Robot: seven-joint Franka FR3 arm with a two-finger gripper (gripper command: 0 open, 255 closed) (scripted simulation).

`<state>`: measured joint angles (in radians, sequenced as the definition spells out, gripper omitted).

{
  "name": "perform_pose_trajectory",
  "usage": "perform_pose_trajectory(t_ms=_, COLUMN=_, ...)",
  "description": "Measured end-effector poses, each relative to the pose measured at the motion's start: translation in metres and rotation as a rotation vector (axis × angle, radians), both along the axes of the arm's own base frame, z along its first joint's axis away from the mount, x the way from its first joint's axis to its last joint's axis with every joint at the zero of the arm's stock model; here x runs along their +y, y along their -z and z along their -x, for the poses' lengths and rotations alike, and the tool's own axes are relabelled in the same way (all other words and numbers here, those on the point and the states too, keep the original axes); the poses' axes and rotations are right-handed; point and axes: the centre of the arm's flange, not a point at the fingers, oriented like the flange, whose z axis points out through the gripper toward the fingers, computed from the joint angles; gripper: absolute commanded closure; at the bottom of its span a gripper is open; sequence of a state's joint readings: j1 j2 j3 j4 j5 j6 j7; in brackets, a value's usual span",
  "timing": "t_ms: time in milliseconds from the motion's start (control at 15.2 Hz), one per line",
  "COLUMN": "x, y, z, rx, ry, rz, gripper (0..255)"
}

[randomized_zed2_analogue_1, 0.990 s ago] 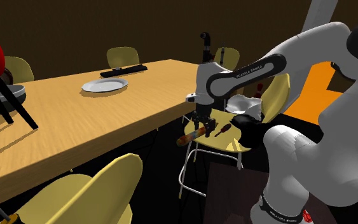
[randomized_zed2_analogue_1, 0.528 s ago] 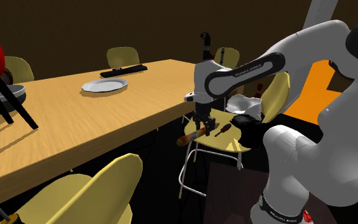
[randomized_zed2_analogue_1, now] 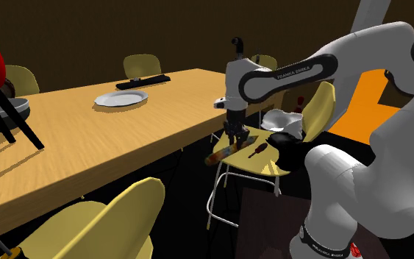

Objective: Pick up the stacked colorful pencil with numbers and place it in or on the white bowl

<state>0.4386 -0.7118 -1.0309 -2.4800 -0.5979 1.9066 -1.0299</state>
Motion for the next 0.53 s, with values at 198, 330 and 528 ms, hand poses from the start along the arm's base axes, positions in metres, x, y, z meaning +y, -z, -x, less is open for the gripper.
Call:
perform_pose_trajectory(t_ms=198, x=-0.002, y=-0.016, z=0.001, rx=0.002, ry=-0.001, rz=0.000, gripper=255)
perform_pose_trajectory(t_ms=330, x=-0.002, y=-0.024, z=-0.001, rx=0.020, ry=-0.001, rz=-0.003, gripper=255)
perform_pose_trajectory(t_ms=528, x=-0.003, y=-0.041, z=0.001, rx=0.011, ry=0.000, rz=-0.001, gripper=255)
